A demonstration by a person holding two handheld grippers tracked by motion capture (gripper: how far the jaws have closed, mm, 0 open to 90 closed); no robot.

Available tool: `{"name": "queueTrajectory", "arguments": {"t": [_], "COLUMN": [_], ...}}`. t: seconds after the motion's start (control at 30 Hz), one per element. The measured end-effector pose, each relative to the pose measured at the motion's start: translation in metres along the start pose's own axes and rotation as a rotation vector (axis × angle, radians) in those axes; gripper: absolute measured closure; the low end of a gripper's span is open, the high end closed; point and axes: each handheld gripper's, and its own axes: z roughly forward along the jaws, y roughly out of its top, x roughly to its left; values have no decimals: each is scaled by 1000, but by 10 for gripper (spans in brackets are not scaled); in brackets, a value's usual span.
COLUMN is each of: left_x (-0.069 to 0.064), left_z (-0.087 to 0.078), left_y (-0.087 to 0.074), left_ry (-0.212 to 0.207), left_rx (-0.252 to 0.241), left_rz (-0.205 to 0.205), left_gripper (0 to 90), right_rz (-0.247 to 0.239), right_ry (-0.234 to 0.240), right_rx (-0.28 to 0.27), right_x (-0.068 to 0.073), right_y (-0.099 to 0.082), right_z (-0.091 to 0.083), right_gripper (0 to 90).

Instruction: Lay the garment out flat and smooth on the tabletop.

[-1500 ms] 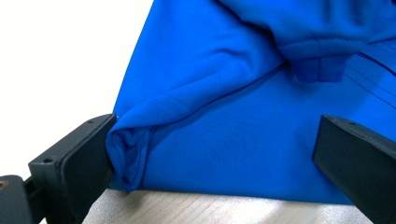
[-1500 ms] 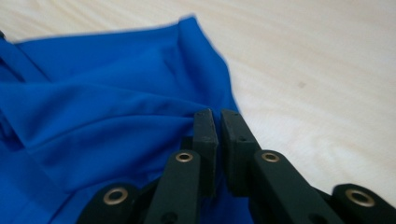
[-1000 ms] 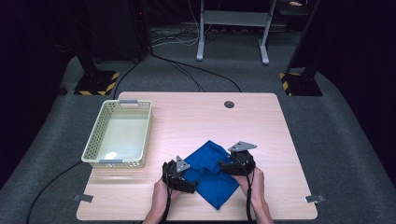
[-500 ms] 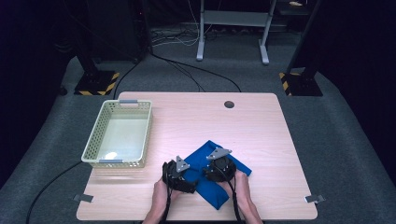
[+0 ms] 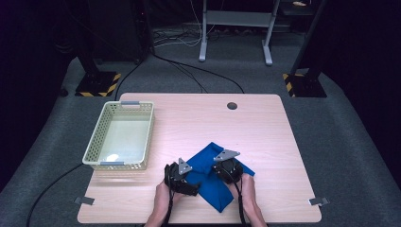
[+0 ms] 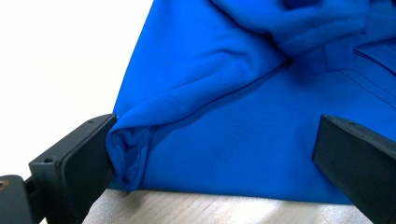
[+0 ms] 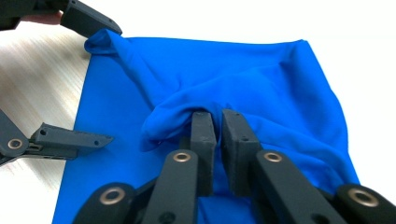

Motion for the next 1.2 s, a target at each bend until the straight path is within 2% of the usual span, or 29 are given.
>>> {"name": "queueTrajectory", "arguments": {"t": [0.4,0.6,1.2], "left_x": [0,0,0], "left_z": [0,0,0], "left_y": [0,0,0], "left_ry": [0,0,0], "left_rx": [0,0,-1], "left_rz": [0,1,0], "left_gripper": [10,10,12], "right_rz": [25,43,51], "right_ry": [-40,-72,-132], "right_rx": [-44,-74,-92], "right_x": [-13,-25,-49], "right_y": [0,5,19], "right_z": [-14,-25,-41], "right_gripper": [883,883,882]}}
